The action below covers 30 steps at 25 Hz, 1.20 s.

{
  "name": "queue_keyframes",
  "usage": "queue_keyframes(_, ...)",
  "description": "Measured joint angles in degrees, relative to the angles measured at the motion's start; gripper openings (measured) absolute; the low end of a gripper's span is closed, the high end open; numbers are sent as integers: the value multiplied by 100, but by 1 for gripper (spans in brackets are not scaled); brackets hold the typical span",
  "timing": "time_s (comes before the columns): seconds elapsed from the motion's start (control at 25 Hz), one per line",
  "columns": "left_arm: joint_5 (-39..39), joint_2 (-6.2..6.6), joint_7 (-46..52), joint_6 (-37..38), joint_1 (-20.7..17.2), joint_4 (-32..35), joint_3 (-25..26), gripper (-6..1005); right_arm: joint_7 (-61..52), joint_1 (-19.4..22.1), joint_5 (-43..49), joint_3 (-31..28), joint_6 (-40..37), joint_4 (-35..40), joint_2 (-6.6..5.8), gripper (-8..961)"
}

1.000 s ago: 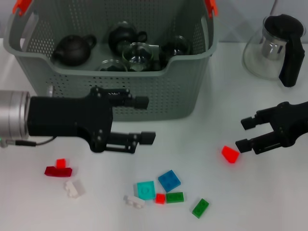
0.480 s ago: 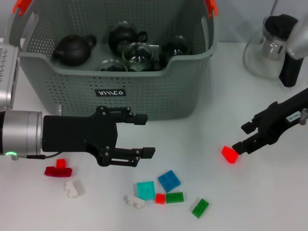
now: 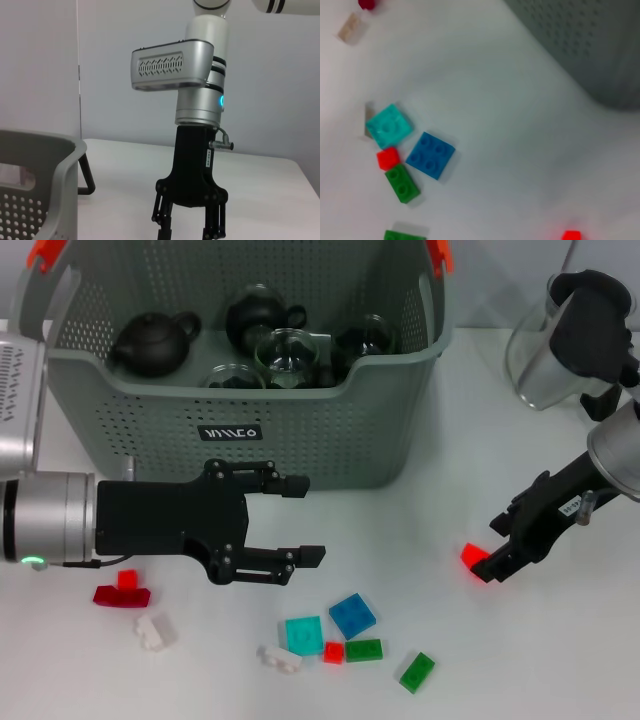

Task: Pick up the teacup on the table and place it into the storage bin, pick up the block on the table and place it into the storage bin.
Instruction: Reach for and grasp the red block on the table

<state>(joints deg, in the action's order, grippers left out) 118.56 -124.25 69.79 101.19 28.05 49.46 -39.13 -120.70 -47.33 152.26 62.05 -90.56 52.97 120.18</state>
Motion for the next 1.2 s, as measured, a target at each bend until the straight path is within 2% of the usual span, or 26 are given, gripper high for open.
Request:
queue_keyframes(0.2, 1, -2, -135, -60, 0, -132, -7, 758, -126, 44, -27, 383, 293, -135, 11, 769)
queue_keyframes(0.84, 1, 5, -228, -171, 25, -288, 3, 756, -270, 37, -90, 944, 869, -400, 41, 758)
queue_keyframes(1.2, -5, 6, -229, -250, 14, -298, 8, 757, -428, 44, -96, 1277, 1124, -440, 49, 627)
